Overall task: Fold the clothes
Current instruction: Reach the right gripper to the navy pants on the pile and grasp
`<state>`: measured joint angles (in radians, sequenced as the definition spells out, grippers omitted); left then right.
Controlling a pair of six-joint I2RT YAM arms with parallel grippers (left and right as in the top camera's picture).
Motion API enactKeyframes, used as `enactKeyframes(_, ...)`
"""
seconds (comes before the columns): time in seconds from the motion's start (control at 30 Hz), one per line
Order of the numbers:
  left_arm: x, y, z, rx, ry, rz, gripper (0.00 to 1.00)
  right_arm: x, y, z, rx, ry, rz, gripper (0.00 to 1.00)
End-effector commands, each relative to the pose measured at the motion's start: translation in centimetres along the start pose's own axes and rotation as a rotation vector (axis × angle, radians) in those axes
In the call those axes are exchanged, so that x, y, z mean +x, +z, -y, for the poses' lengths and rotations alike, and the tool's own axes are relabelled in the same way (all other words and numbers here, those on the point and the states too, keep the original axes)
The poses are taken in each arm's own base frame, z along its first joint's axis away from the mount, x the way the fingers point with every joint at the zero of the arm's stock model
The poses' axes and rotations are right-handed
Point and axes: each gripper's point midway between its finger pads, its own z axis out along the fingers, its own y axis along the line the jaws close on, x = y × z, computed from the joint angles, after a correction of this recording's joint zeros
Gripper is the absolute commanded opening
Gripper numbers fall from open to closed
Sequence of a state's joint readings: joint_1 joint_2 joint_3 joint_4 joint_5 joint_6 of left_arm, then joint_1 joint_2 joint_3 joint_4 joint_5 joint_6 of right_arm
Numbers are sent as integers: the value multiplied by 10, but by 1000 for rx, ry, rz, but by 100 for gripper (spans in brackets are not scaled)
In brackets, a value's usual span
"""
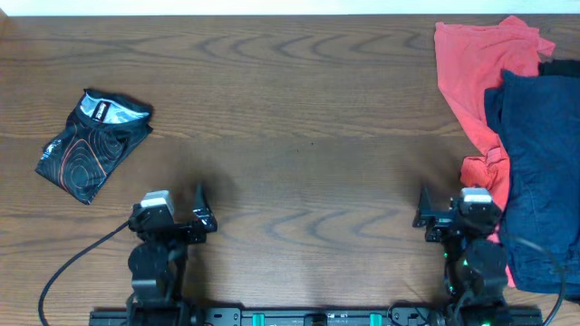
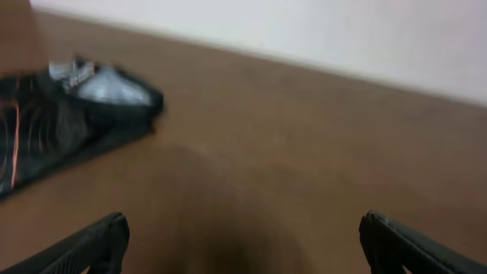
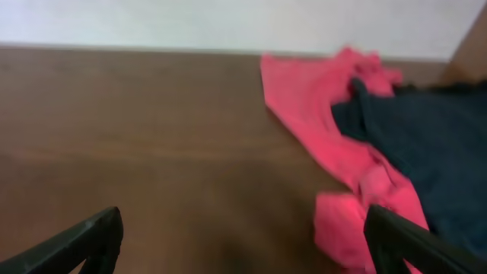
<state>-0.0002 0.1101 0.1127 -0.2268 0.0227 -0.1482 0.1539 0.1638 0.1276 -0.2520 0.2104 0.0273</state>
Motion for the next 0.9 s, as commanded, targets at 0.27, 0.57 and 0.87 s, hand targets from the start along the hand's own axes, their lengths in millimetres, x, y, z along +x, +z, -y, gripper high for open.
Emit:
enactKeyframes(0.27,-43,-10,15,-25,5,-283,98,-19,8,20,108,-36,-385,99)
enactKeyframes(0.57,-41,-6,38,62,-30,-506,98,-20,36,6,48,-52,-591,99)
enactKeyframes(0.87,-40,-6,39,60,-41,-513,98,-7,30,104,552,5,-642,97)
